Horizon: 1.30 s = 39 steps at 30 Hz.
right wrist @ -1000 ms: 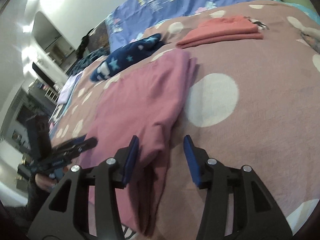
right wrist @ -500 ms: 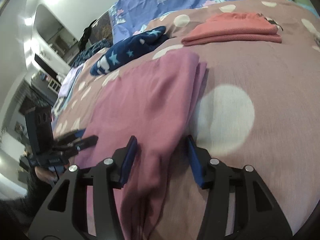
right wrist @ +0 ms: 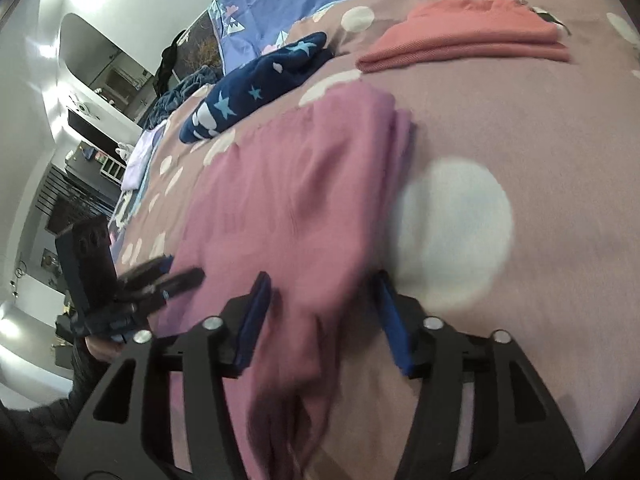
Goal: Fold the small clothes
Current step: 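Grasp the end of the pink shirt with both grippers, then lift the shirt end with both grippers and fold it over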
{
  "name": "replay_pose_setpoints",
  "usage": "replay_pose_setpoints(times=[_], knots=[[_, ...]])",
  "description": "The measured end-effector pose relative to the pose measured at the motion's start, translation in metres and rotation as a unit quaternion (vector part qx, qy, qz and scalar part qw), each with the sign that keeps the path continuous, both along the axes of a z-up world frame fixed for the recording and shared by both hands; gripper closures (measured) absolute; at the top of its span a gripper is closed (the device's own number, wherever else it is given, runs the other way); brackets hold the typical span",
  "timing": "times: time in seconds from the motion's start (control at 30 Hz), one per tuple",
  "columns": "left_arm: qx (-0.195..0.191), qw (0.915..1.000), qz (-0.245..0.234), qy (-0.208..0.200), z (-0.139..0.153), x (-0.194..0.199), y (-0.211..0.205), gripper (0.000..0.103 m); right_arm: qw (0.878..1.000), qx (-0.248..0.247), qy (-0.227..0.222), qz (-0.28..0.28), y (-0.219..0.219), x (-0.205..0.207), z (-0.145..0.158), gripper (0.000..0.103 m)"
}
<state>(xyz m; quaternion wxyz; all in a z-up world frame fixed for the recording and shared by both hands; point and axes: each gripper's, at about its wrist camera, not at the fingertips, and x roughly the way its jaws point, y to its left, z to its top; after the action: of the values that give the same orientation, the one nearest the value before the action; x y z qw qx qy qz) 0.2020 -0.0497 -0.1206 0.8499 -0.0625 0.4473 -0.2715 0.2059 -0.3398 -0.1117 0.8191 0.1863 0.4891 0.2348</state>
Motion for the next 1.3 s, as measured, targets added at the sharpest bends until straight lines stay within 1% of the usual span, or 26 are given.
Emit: replay_pose_setpoints(times=[0.07, 0.1, 0.13, 0.17, 0.2, 0.23, 0.27, 0.3, 0.37, 0.43, 0.5, 0.53, 0.6, 0.63, 0.67, 0.73, 0.87, 0.97, 1.07, 1.13, 1.2, 1.23, 1.3], knots=[[-0.009, 0.9999, 0.000, 0.007, -0.001, 0.008, 0.000, 0.039, 1.000, 0.000, -0.002, -0.003, 0.003, 0.012, 0.000, 0.048], [-0.014, 0.9998, 0.001, 0.010, -0.001, 0.012, 0.000, 0.040, 1.000, 0.000, -0.004, -0.004, 0.004, 0.017, 0.000, 0.056], [-0.016, 0.9998, 0.003, 0.011, -0.001, 0.015, -0.001, 0.042, 1.000, -0.004, 0.000, -0.007, 0.006, 0.020, -0.001, 0.060], [-0.014, 0.9998, 0.006, 0.010, 0.000, 0.017, -0.003, 0.048, 1.000, -0.005, 0.004, -0.008, 0.008, 0.021, -0.002, 0.068], [-0.010, 0.9999, 0.007, 0.007, 0.001, 0.018, -0.004, 0.058, 1.000, -0.009, 0.000, -0.008, 0.012, 0.019, -0.001, 0.072], [-0.007, 0.9999, 0.007, 0.002, 0.003, 0.018, -0.006, 0.063, 1.000, -0.019, -0.009, -0.007, 0.015, 0.017, 0.001, 0.074], [0.000, 0.9999, 0.007, -0.008, 0.007, 0.016, -0.009, 0.070, 0.999, -0.026, -0.020, -0.005, 0.018, 0.012, 0.005, 0.080], [0.010, 0.9998, 0.007, -0.019, 0.010, 0.013, -0.011, 0.074, 0.999, -0.026, -0.028, -0.008, 0.019, 0.009, 0.009, 0.084], [0.038, 0.9981, 0.005, -0.048, 0.022, 0.005, -0.019, 0.076, 0.999, -0.016, -0.046, -0.023, 0.017, 0.001, 0.022, 0.086], [0.049, 0.9962, 0.006, -0.071, 0.036, -0.002, -0.024, 0.077, 0.997, 0.001, -0.068, -0.030, 0.016, -0.008, 0.039, 0.087], [0.047, 0.9938, 0.006, -0.100, 0.060, -0.010, -0.028, 0.077, 0.995, -0.003, -0.096, -0.034, 0.016, -0.019, 0.059, 0.087], [0.047, 0.9927, 0.006, -0.111, 0.070, -0.013, -0.030, 0.077, 0.992, -0.006, -0.117, -0.039, 0.015, -0.026, 0.074, 0.087], [0.047, 0.9881, 0.002, -0.146, 0.100, -0.018, -0.038, 0.077, 0.988, -0.002, -0.148, -0.049, 0.010, -0.037, 0.098, 0.087], [0.049, 0.9862, 0.001, -0.158, 0.109, -0.019, -0.042, 0.077, 0.985, 0.002, -0.166, -0.054, 0.006, -0.042, 0.115, 0.087], [0.051, 0.9824, -0.001, -0.179, 0.125, -0.021, -0.048, 0.077, 0.982, 0.001, -0.181, -0.059, 0.002, -0.045, 0.127, 0.087], [0.054, 0.9767, -0.005, -0.208, 0.148, -0.022, -0.061, 0.077, 0.975, -0.009, -0.213, -0.070, -0.007, -0.052, 0.157, 0.087], [0.072, 0.9613, -0.017, -0.265, 0.196, -0.012, -0.096, 0.077, 0.962, -0.040, -0.252, -0.093, -0.025, -0.047, 0.203, 0.087], [0.073, 0.9567, -0.015, -0.281, 0.223, 0.010, -0.119, 0.077, 0.953, -0.070, -0.274, -0.111, -0.037, -0.029, 0.228, 0.087], [0.075, 0.9557, -0.014, -0.284, 0.233, 0.037, -0.141, 0.077, 0.945, -0.089, -0.288, -0.126, -0.054, -0.009, 0.242, 0.087], [0.081, 0.9548, -0.016, -0.286, 0.234, 0.053, -0.155, 0.077, 0.941, -0.101, -0.291, -0.139, -0.065, 0.011, 0.245, 0.087], [0.089, 0.9541, -0.019, -0.286, 0.231, 0.075, -0.170, 0.077, 0.940, -0.104, -0.289, -0.149, -0.074, 0.025, 0.243, 0.087], [0.090, 0.9541, -0.019, -0.285, 0.231, 0.080, -0.174, 0.077, 0.939, -0.105, -0.289, -0.155, -0.080, 0.035, 0.242, 0.087], [0.089, 0.9553, -0.020, -0.281, 0.226, 0.099, -0.186, 0.077, 0.934, -0.114, -0.296, -0.163, -0.085, 0.048, 0.236, 0.087]])
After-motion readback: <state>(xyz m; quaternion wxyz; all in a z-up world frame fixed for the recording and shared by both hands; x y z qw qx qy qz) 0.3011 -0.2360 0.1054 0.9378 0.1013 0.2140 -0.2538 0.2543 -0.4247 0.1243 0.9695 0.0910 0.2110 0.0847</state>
